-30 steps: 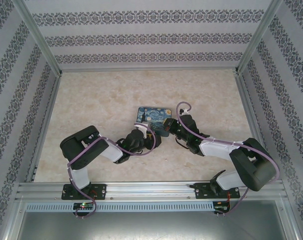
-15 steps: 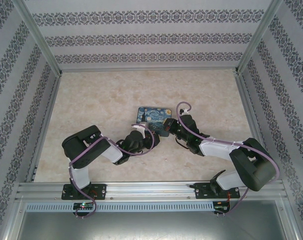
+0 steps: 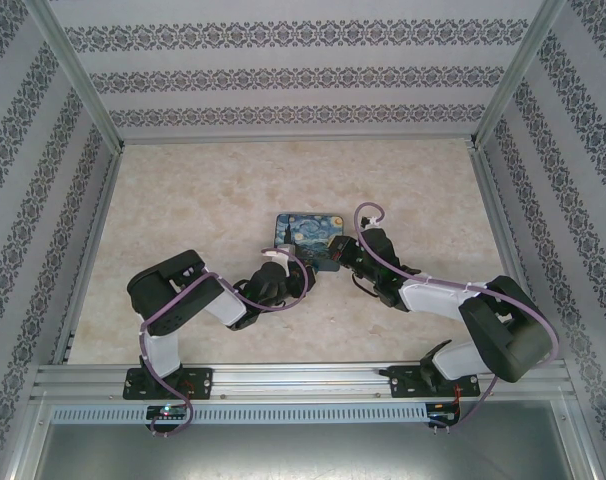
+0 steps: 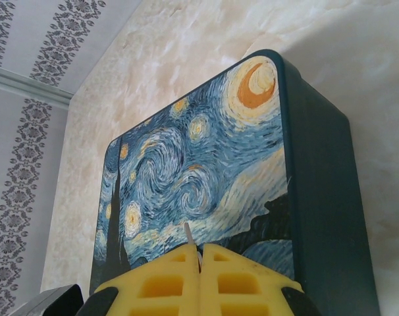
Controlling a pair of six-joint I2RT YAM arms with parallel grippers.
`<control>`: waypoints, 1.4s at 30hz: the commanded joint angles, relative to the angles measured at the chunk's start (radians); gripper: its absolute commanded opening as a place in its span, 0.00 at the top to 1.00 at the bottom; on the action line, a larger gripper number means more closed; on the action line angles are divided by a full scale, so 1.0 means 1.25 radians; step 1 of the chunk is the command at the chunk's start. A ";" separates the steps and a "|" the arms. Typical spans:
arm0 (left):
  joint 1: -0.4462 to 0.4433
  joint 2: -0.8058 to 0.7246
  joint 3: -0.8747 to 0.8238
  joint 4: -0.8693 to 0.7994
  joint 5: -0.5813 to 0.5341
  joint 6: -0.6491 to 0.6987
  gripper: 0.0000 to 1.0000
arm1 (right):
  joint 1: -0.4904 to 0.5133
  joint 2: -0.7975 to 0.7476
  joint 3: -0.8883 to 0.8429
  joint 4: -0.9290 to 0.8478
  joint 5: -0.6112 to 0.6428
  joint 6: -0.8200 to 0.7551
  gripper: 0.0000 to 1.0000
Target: Unlock the padlock with the key
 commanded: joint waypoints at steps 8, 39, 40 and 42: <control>-0.011 0.018 0.024 0.009 -0.016 -0.013 0.77 | -0.009 0.003 -0.014 0.031 -0.012 0.002 1.00; -0.010 0.065 0.040 0.044 -0.027 -0.104 1.00 | -0.028 -0.045 -0.011 0.024 -0.058 0.007 1.00; -0.009 0.061 0.041 0.035 -0.027 -0.113 1.00 | -0.030 -0.063 -0.012 0.016 -0.065 0.005 1.00; -0.005 0.049 0.038 0.021 -0.024 -0.126 1.00 | -0.036 -0.102 -0.012 -0.015 -0.084 0.001 1.00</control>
